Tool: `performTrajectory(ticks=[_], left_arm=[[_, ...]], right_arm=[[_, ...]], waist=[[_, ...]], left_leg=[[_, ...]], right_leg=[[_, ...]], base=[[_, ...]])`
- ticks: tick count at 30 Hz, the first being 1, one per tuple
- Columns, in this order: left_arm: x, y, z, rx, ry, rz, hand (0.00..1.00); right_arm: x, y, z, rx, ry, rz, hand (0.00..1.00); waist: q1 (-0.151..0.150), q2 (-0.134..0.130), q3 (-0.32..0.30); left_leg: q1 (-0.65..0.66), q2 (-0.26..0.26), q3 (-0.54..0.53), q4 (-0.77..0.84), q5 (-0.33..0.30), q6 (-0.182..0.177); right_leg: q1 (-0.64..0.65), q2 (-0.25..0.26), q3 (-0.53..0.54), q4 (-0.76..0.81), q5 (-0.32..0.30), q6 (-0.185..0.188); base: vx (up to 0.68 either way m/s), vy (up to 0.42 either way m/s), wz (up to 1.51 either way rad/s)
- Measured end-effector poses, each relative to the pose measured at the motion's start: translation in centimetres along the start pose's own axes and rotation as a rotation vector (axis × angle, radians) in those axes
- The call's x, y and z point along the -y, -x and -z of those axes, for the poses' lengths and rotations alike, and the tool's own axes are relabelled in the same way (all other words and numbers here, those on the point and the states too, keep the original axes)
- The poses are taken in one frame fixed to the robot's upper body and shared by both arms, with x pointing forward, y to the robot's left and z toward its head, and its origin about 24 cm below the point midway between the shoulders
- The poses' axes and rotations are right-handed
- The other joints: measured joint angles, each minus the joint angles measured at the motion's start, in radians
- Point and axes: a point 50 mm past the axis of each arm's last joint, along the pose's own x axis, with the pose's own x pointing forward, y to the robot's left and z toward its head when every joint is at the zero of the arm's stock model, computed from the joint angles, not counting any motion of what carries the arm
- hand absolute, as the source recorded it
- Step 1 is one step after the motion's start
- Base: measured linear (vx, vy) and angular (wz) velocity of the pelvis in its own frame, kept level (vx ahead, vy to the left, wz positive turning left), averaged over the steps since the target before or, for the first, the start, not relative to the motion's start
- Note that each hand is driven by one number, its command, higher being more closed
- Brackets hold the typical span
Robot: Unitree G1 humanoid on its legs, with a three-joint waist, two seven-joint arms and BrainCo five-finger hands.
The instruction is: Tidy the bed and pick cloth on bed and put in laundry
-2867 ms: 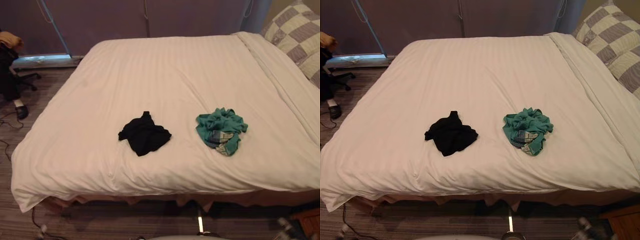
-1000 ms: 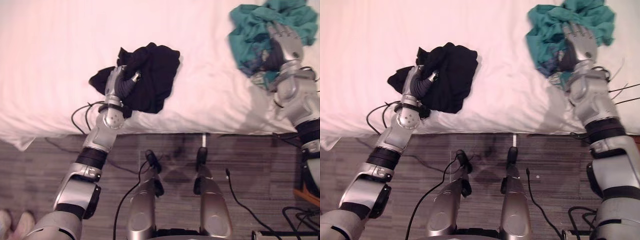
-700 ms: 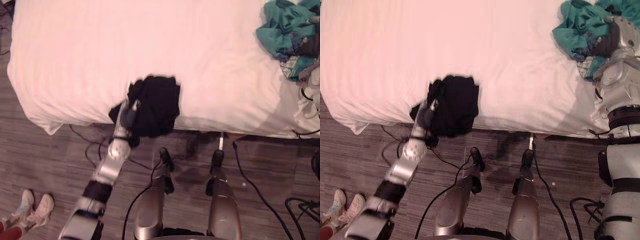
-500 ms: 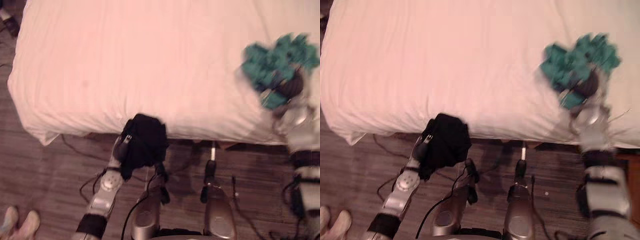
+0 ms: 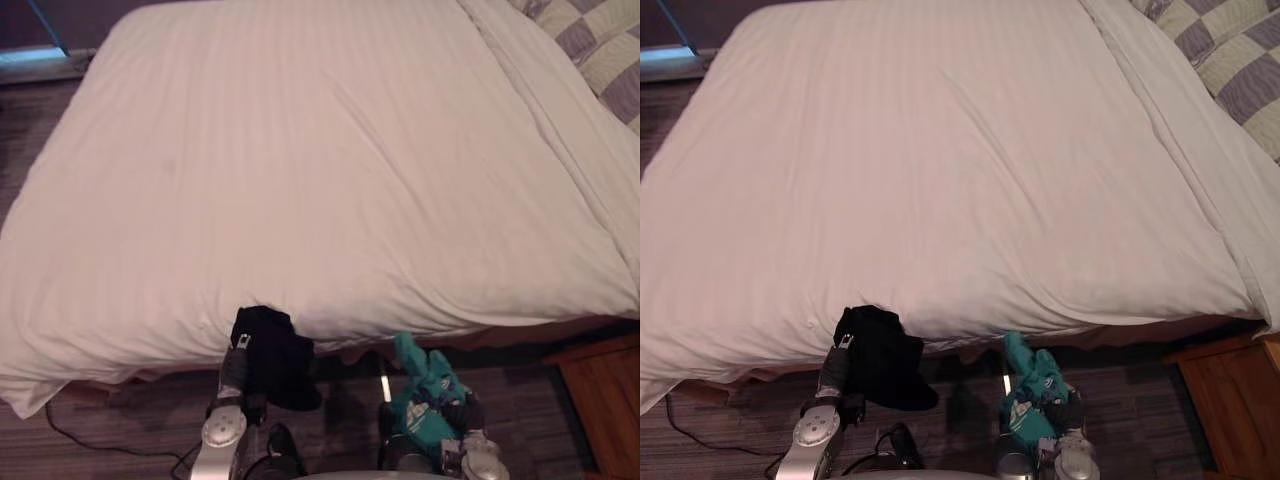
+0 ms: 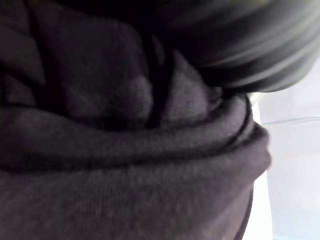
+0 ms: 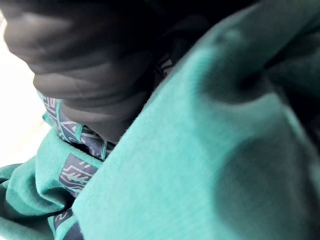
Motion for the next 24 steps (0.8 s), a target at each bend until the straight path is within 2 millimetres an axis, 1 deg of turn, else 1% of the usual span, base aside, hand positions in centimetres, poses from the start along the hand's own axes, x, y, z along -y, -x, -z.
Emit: performTrajectory(ticks=[2, 3, 4, 5, 6, 7, 8, 9, 10, 11, 12, 13, 14, 15, 16, 17, 18, 19, 20, 21, 22, 23, 24], left_arm=[[0.3, 0.2, 0.4, -0.019, 0.053, -0.002, 1.00], [0.6, 0.2, 0.3, -0.021, 0.092, -0.002, 1.00], [0.8, 0.3, 0.3, -0.021, 0.113, -0.004, 1.00], [0.9, 0.3, 0.3, -0.024, 0.120, -0.006, 1.00], [1.0, 0.3, 0.3, -0.025, 0.124, -0.007, 1.00], [0.9, 0.2, 0.3, -0.023, 0.134, -0.022, 1.00], [0.9, 0.2, 0.3, -0.026, 0.144, -0.035, 1.00], [0.8, 0.2, 0.4, -0.031, 0.160, -0.056, 1.00], [0.3, 0.6, 1.0, -0.054, 0.161, -0.086, 1.00], [0.3, 0.6, 1.2, -0.062, 0.162, -0.091, 1.00], [0.1, 0.6, 1.3, -0.068, 0.167, -0.098, 1.00], [-0.2, 0.7, 1.3, -0.063, 0.175, -0.115, 1.00], [-0.4, 0.7, 1.3, -0.068, 0.185, -0.127, 1.00], [-1.1, 0.8, 1.7, -0.080, 0.197, -0.157, 1.00], [-1.5, 0.8, 1.8, -0.090, 0.190, -0.178, 1.00], [-1.5, 0.8, 1.9, -0.096, 0.189, -0.179, 1.00], [-1.8, 0.7, 1.8, -0.097, 0.177, -0.186, 1.00], [-2.3, 0.5, 1.6, -0.089, 0.158, -0.188, 1.00], [-2.4, 0.4, 1.6, -0.094, 0.134, -0.190, 1.00], [-2.3, 0.4, 1.7, -0.100, 0.127, -0.182, 1.00], [-2.0, 0.5, 2.1, -0.115, 0.131, -0.174, 1.00], [-1.5, 0.6, 2.6, -0.141, 0.134, -0.157, 1.00], [-1.2, 0.6, 2.9, -0.154, 0.129, -0.145, 1.00]], right_arm=[[-1.3, -0.6, 0.0, -0.006, 0.048, -0.083, 1.00], [-2.2, -1.1, -0.3, -0.006, 0.080, -0.132, 1.00], [-2.5, -1.4, -0.6, 0.004, 0.092, -0.149, 1.00], [-2.7, -1.5, -0.9, 0.014, 0.093, -0.153, 1.00], [-2.9, -1.8, -1.5, 0.033, 0.096, -0.153, 1.00], [-2.8, -2.3, -2.3, 0.063, 0.121, -0.142, 1.00], [-2.6, -2.6, -2.8, 0.077, 0.135, -0.134, 1.00], [-2.3, -3.2, -3.6, 0.101, 0.161, -0.114, 1.00], [-2.0, -3.6, -4.3, 0.127, 0.189, -0.093, 1.00], [-1.7, -3.7, -4.7, 0.140, 0.202, -0.079, 1.00], [-1.3, -3.9, -5.0, 0.150, 0.217, -0.057, 1.00], [-1.6, -4.0, -5.5, 0.170, 0.222, -0.059, 1.00], [-1.8, -4.0, -5.9, 0.184, 0.213, -0.061, 1.00], [-2.1, -4.0, -6.4, 0.202, 0.199, -0.062, 1.00], [-2.5, -4.0, -6.7, 0.206, 0.173, -0.062, 1.00], [-2.5, -3.9, -6.6, 0.201, 0.164, -0.059, 1.00], [-2.8, -3.8, -6.4, 0.192, 0.140, -0.058, 1.00], [-3.6, -3.6, -6.6, 0.193, 0.107, -0.069, 1.00], [-4.2, -3.0, -6.7, 0.197, 0.054, -0.075, 1.00], [-4.3, -2.8, -6.5, 0.193, 0.036, -0.073, 1.00], [-4.3, -2.7, -6.1, 0.179, 0.011, -0.064, 1.00], [-3.9, -2.5, -5.6, 0.160, -0.017, -0.040, 1.00], [-3.7, -2.4, -5.3, 0.148, -0.024, -0.027, 1.00]], waist=[[0.024, 0.004, -0.014], [0.029, 0.008, -0.016], [0.038, 0.010, -0.017], [0.046, 0.012, -0.019], [0.056, 0.011, -0.020], [0.062, -0.004, -0.018], [0.068, -0.002, -0.017], [0.083, 0.021, -0.021], [0.078, 0.029, -0.024], [0.078, 0.036, -0.030], [0.081, 0.051, -0.039], [0.104, 0.038, -0.039], [0.110, 0.033, -0.041], [0.117, 0.031, -0.041], [0.119, 0.017, -0.036], [0.117, 0.010, -0.035], [0.106, -0.002, -0.030], [0.093, -0.014, -0.022], [0.072, -0.022, -0.020], [0.067, -0.027, -0.016], [0.057, -0.022, -0.011], [0.047, -0.034, -0.007], [0.042, -0.035, -0.007]], left_leg=[[-0.012, -0.002, -0.028, 0.000, 0.001, -0.001], [-0.047, -0.006, -0.088, 0.002, 0.002, -0.007], [-0.078, -0.008, -0.120, 0.007, 0.000, -0.003], [-0.098, -0.007, -0.119, 0.006, -0.009, 0.007], [-0.128, 0.000, -0.068, 0.010, -0.042, 0.057], [-0.161, 0.023, 0.095, 0.079, -0.090, 0.119], [-0.181, 0.058, 0.191, 0.132, -0.100, 0.135], [-0.192, 0.130, 0.369, 0.214, -0.108, 0.157], [-0.177, 0.183, 0.540, 0.287, -0.102, 0.164], [-0.173, 0.191, 0.586, 0.298, -0.082, 0.167], [-0.186, 0.178, 0.579, 0.300, -0.057, 0.155], [-0.211, 0.116, 0.506, 0.273, -0.060, 0.162], [-0.224, 0.097, 0.471, 0.263, -0.064, 0.169], [-0.246, 0.066, 0.403, 0.262, -0.075, 0.185], [-0.248, 0.016, 0.316, 0.257, -0.086, 0.201], [-0.248, -0.008, 0.267, 0.251, -0.089, 0.206], [-0.248, -0.032, 0.195, 0.246, -0.096, 0.215], [-0.249, -0.047, 0.122, 0.238, -0.097, 0.217], [-0.233, -0.071, 0.031, 0.212, -0.094, 0.221], [-0.213, -0.083, 0.007, 0.195, -0.088, 0.221], [-0.190, -0.103, -0.032, 0.178, -0.080, 0.211], [-0.152, -0.135, -0.086, 0.154, -0.077, 0.206], [-0.139, -0.146, -0.111, 0.144, -0.075, 0.202]], right_leg=[[0.007, -0.006, -0.029, -0.001, -0.002, -0.001], [0.019, -0.017, -0.092, 0.005, -0.017, 0.002], [0.021, -0.026, -0.142, 0.018, -0.027, 0.008], [0.024, -0.032, -0.183, 0.024, -0.027, 0.006], [0.043, -0.049, -0.282, 0.019, -0.026, 0.006], [0.074, -0.091, -0.412, 0.011, -0.033, 0.011], [0.084, -0.107, -0.464, 0.017, -0.036, 0.012], [0.109, -0.110, -0.555, 0.037, -0.050, 0.023], [0.166, -0.121, -0.683, 0.057, -0.067, 0.045], [0.193, -0.124, -0.739, 0.062, -0.067, 0.045], [0.231, -0.140, -0.836, 0.079, -0.068, 0.045], [0.265, -0.168, -0.924, 0.107, -0.067, 0.045], [0.280, -0.183, -0.960, 0.131, -0.067, 0.045], [0.285, -0.234, -1.008, 0.236, -0.068, 0.045], [0.299, -0.338, -1.034, 0.444, -0.053, 0.012], [0.300, -0.380, -1.016, 0.530, -0.043, -0.069], [0.262, -0.404, -0.900, 0.664, -0.076, -0.171], [0.175, -0.359, -0.703, 0.752, -0.162, -0.136], [0.052, -0.240, -0.451, 0.768, -0.255, -0.096], [0.015, -0.201, -0.367, 0.743, -0.287, -0.086], [-0.021, -0.149, -0.279, 0.685, -0.316, -0.069], [-0.069, -0.097, -0.167, 0.592, -0.344, -0.057], [-0.099, -0.064, -0.095, 0.541, -0.347, -0.054]], base=[[-0.04, -0.016, 0.50], [-0.08, -0.015, 1.19], [-0.07, -0.008, 1.50], [-0.01, 0.015, 1.74], [0.02, 0.042, 2.55], [0.04, 0.062, 2.70], [0.06, 0.129, 2.69], [0.11, 0.171, 2.61], [0.13, 0.187, 2.64], [0.19, 0.207, 2.87], [0.20, 0.256, 2.38], [0.16, 0.217, 2.19], [0.20, 0.234, 1.83], [0.22, 0.220, 1.93], [0.28, 0.262, 1.98], [0.27, 0.207, 2.04], [0.27, 0.098, 1.94], [0.32, 0.028, 2.52], [0.27, -0.047, 2.11], [0.23, -0.053, 1.79], [0.28, -0.070, 1.39], [0.26, -0.072, 1.32], [0.29, -0.119, 1.36]])
